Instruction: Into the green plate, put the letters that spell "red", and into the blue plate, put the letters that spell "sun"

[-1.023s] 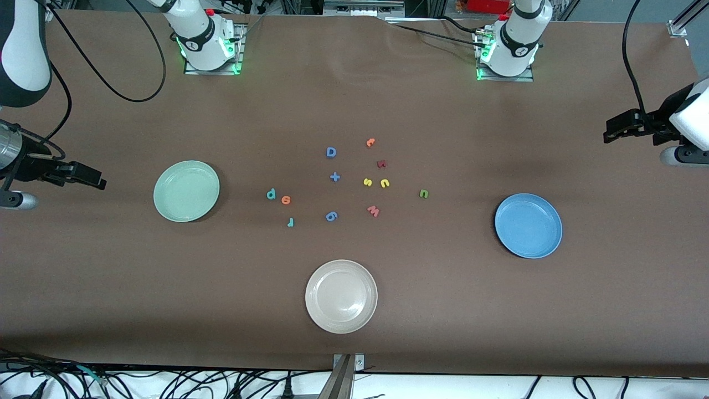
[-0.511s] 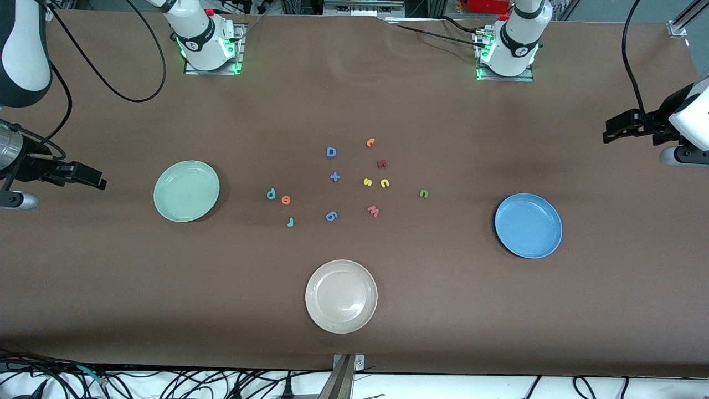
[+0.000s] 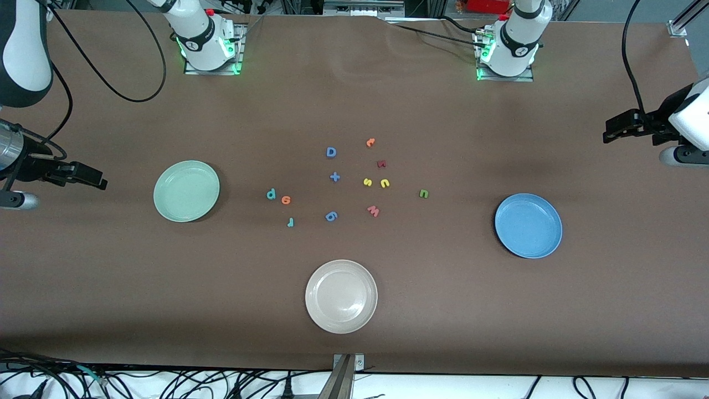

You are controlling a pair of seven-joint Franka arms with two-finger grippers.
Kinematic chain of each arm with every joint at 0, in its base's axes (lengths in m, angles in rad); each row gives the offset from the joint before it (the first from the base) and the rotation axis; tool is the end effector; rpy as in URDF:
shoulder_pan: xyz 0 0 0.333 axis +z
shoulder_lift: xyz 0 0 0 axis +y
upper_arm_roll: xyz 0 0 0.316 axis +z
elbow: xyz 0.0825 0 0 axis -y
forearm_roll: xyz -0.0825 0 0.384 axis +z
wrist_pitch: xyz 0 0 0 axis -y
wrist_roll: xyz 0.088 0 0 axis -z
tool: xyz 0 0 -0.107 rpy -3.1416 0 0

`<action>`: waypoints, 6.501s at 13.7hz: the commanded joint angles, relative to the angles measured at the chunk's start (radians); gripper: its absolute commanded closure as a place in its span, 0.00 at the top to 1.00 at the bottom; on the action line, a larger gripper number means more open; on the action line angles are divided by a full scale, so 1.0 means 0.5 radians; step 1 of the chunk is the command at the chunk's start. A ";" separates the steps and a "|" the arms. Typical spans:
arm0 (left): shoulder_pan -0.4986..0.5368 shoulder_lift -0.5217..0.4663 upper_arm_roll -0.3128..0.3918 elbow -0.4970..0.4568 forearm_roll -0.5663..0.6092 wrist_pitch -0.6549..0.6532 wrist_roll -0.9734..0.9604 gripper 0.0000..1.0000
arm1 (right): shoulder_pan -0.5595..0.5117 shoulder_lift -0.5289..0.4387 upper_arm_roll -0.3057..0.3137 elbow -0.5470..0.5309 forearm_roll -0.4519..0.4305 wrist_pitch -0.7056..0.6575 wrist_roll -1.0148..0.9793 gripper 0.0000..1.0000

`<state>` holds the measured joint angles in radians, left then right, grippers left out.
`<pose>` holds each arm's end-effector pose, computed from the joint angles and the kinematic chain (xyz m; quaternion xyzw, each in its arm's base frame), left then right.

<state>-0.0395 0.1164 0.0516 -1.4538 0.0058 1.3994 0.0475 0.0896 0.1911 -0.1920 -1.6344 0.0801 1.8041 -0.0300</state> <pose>0.5711 0.0058 0.5997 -0.9962 0.0173 0.0854 0.0033 0.6168 -0.0483 0.5038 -0.9988 0.0442 0.0074 0.0213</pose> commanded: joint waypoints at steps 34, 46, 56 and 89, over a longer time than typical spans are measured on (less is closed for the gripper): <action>-0.010 0.037 -0.002 0.076 0.025 -0.019 -0.012 1.00 | 0.020 0.023 -0.006 0.014 0.009 -0.022 0.020 0.99; -0.013 0.037 -0.002 0.076 0.025 -0.016 -0.012 1.00 | 0.032 0.029 0.000 0.014 0.009 -0.034 0.170 0.99; -0.013 0.046 -0.002 0.076 0.022 -0.016 -0.009 1.00 | 0.452 0.191 0.000 0.017 0.030 0.122 0.698 0.99; -0.092 0.292 -0.060 0.076 0.004 0.094 -0.024 1.00 | 0.717 0.630 0.387 -0.818 0.049 1.347 1.183 0.83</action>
<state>-0.0660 0.2296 0.0293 -1.4447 0.0051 1.4312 0.0474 0.4480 0.5146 -0.0050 -2.0274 0.0889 2.4609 0.5687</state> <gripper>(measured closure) 0.000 0.079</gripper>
